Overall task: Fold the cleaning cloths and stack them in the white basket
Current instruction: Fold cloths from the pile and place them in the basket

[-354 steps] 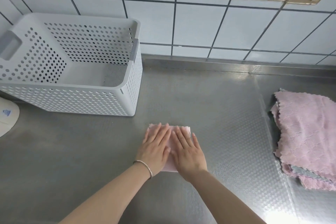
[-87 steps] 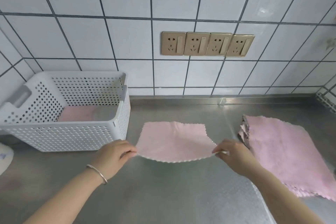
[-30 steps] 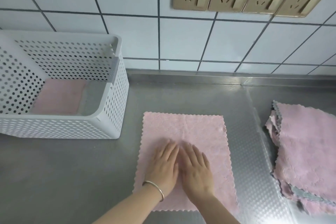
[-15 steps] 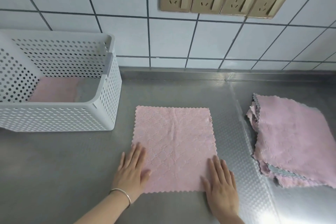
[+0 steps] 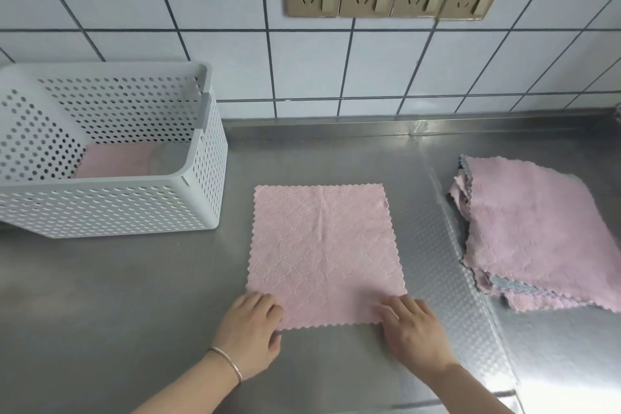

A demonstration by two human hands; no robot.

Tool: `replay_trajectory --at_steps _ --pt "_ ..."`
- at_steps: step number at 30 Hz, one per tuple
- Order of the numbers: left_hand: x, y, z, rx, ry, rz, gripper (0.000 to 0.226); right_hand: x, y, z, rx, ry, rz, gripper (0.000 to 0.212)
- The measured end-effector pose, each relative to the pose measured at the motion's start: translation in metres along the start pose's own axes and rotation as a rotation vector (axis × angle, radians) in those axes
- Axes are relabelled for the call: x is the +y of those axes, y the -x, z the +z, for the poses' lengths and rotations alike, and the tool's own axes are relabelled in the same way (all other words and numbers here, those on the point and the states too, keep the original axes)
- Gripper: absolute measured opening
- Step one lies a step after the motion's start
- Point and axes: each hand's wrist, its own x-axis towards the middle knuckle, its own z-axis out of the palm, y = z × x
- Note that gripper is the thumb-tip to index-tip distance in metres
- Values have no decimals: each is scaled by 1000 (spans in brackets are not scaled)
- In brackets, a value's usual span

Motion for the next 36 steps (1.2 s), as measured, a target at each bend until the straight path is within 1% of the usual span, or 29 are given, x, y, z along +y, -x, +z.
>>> replay_trajectory --at_steps 3,4,7,9,12,16,20,24,25,27,30,32,33,36 --pt "-4 4 1 -3 -26 -15 12 1 -3 0 -79 46 -7 26" --pt "-5 4 1 -11 -35 -26 14 3 -3 1 -109 49 -7 25" --pt "-6 4 1 -36 -56 -31 26 5 -6 3 -156 38 -18 31" --pt "-9 4 2 -30 -68 -23 28 5 -9 2 -166 48 -19 34" --pt "-15 3 4 8 -31 -37 25 6 -11 4 -176 69 0 36" --pt "-22 1 6 68 64 -59 24 3 -14 5 -142 74 70 31" --pt "-23 -6 0 26 110 -68 16 -5 -28 2 -122 88 111 25" --pt "-25 -11 -2 28 190 -95 15 0 -25 4 -115 78 119 24" --pt "-27 -10 -2 21 208 -87 15 2 -23 5 -113 62 118 25" --pt "-33 -6 -3 18 272 -74 25 8 -18 4 -103 4 138 28" --pt "-40 1 -5 49 354 -66 34 14 -15 -3 -109 -82 212 37" --pt "-41 3 -8 48 381 -55 52 18 -18 -8 -126 -145 301 36" --pt "-40 2 -10 43 405 -71 54 21 -20 -9 -139 -192 363 35" --pt "-41 -1 -17 -19 474 -229 33 28 -30 -15 -249 -386 563 34"
